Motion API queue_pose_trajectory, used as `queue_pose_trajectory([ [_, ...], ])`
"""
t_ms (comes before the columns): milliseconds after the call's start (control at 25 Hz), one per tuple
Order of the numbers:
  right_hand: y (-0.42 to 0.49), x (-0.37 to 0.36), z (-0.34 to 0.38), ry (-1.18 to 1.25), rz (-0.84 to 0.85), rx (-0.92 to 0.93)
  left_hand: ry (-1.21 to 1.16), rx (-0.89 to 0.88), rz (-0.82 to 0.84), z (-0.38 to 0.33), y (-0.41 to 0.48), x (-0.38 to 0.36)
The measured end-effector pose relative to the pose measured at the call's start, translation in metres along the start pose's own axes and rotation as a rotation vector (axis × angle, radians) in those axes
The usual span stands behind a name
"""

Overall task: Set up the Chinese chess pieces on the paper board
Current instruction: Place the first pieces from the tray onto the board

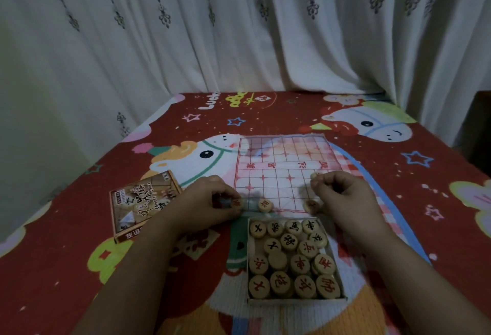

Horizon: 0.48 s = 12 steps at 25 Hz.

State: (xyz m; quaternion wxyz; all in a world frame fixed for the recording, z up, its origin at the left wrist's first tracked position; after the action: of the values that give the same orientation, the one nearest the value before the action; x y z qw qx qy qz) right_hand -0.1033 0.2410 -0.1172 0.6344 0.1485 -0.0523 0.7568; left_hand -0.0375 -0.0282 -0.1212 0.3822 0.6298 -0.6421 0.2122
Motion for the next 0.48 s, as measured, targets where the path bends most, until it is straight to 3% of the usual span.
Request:
queue_pose_trajectory([
  [320, 0.0006, 0.0002, -0.0008, 0.013, 0.015, 0.011, 0.035, 0.006, 0.031, -0.0037, -0.0021, 0.0027],
  [480, -0.0002, 0.0008, 0.0007, -0.055, -0.002, 0.044, 0.046, -0.018, -0.043, -0.0068, -0.0022, 0.0026],
])
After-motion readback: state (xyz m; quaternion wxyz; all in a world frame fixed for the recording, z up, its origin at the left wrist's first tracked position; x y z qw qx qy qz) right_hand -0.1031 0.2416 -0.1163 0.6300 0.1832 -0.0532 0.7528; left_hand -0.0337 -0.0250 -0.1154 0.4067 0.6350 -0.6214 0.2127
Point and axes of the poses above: each hand's wrist, its own y-axis towards the middle knuckle, its own x-axis out of the back of the hand, z = x × y, the point moved 2 cm from there along y, towards the middle knuckle, and after that the axes turned 11 degrees about -y, right-handed, at the moved point
